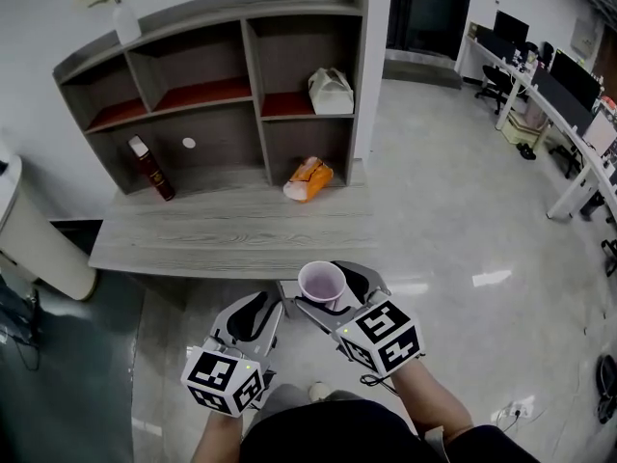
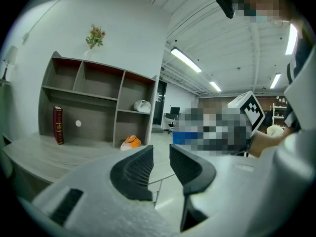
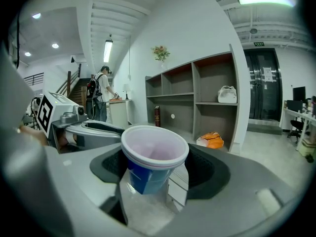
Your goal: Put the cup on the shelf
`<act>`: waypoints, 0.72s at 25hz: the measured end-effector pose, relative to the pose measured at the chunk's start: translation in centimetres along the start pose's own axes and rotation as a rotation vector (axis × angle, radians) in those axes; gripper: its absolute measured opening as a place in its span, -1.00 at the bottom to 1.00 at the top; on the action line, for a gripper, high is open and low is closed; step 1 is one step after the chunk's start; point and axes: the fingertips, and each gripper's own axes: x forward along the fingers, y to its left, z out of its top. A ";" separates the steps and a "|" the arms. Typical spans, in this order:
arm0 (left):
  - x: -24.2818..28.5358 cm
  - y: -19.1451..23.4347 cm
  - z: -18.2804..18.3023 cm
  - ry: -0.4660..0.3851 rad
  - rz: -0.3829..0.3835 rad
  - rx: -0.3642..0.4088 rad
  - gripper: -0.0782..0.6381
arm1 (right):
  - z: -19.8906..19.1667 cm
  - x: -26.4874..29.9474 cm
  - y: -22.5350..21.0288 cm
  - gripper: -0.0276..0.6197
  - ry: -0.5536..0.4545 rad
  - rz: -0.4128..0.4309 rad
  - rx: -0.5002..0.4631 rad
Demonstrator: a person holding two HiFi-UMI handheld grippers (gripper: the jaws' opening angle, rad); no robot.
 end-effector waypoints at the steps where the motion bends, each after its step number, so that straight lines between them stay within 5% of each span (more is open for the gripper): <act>1: 0.1 0.1 0.1 0.002 0.002 0.002 -0.53 | 0.0 0.0 -0.2 0.16 -0.001 0.001 0.002; 18: 4.9 4.0 2.2 -0.008 -0.046 0.000 -0.63 | 1.9 3.4 -4.5 0.16 0.004 -0.046 0.016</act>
